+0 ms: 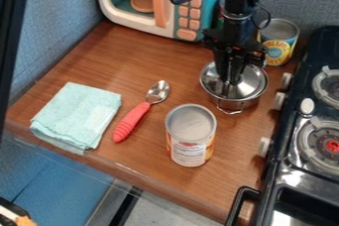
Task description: Removing the lid and placing it on the left side of the counter on top of the green towel
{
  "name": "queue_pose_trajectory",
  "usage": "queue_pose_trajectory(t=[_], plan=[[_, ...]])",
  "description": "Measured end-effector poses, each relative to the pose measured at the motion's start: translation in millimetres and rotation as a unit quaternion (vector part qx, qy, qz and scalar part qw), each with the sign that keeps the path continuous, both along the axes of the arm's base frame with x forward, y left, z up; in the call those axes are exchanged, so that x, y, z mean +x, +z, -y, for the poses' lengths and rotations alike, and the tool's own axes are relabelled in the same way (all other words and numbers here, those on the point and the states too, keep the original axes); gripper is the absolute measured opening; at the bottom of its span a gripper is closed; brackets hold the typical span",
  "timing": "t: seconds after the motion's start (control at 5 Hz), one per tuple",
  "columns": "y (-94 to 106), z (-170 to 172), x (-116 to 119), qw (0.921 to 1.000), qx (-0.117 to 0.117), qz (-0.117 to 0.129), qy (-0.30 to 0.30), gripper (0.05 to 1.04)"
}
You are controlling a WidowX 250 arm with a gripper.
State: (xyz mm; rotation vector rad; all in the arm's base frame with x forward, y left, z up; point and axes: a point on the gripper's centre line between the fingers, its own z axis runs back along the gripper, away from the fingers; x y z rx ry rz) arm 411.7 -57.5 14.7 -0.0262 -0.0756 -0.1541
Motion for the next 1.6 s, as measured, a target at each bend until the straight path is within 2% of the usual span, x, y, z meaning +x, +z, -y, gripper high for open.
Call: queue_pose_trajectory(t=[0.2,0.4,0.6,0.8,1.0,1.2,1.4,1.6], plan=[[2.1,0.0,-1.6,1.0,0.0,-0.003,-0.007,0.079],[5.1,-1.3,-4.0,0.9999,-0.004,-0.01,-0.007,0.055],[32.6,-10.1,0.8,0.9997,-0.015,0.019,-0.001,0.055],[71.0,-26.0,-6.8,0.9982,-0.025,0.053,0.01,0.055],[103.7,-64.5,-31.4,0.9965,-0.03,0.069,0.037,0.055],[97.6,-113.0,-61.2,0.997,-0.018,0.037,0.066,0.055],[79.7,-145.6,-85.9,0.9964,-0.007,0.019,0.082,0.055],[55.2,-182.7,-115.1,0.9948,0.016,0.002,0.101,0.055]])
